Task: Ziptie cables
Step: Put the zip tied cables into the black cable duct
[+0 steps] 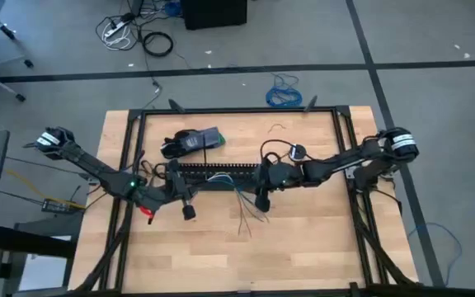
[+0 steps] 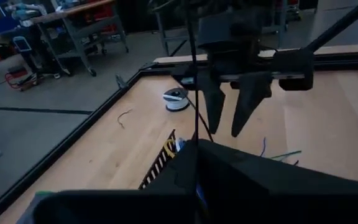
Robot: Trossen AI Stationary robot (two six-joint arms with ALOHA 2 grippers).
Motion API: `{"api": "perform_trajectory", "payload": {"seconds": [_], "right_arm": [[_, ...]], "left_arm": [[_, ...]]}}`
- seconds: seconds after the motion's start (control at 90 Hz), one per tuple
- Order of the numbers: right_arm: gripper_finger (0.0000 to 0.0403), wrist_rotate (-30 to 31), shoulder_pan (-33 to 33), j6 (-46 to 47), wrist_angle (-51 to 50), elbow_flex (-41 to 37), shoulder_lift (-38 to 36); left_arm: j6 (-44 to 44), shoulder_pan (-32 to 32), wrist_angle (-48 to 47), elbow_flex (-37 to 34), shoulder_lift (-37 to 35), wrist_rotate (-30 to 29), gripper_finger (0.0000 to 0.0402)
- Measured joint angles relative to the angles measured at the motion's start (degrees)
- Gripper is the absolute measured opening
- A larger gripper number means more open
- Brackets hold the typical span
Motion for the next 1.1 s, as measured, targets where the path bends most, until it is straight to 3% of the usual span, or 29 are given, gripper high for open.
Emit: {"api": "perform_trajectory", "payload": {"seconds": [0.322, 0.5, 0.633, 0.8, 1.1], "right_arm": [[0.0150, -3.3, -2.1, -0.2, 13.9, 0.1, 9.9], [0.0148, -7.8, -2.8, 0.4, 16.3, 3.2, 14.8], [0.0115, -6.6, -2.8, 0.9, 13.0, 6.0, 17.4], [0.0014, -6.3, -2.9, -1.8, 5.1, 7.7, 16.4], [0.0003, -6.0, -2.8, -4.5, -16.1, 16.6, 10.2]], "left_arm": [[1.2, 0.0, 0.8, 0.0, 0.0, 0.2, 0.0000], [1.3, 0.0, 0.9, 0.0, 0.0, 0.6, 0.0000], [1.3, 0.0, 0.8, 0.0, 0.0, 0.6, 0.0000], [1.3, 0.0, -1.5, 0.0, 0.0, 0.7, 0.0000], [0.5, 0.0, -10.5, 0.2, 0.0, 0.8, 0.0000]]}}
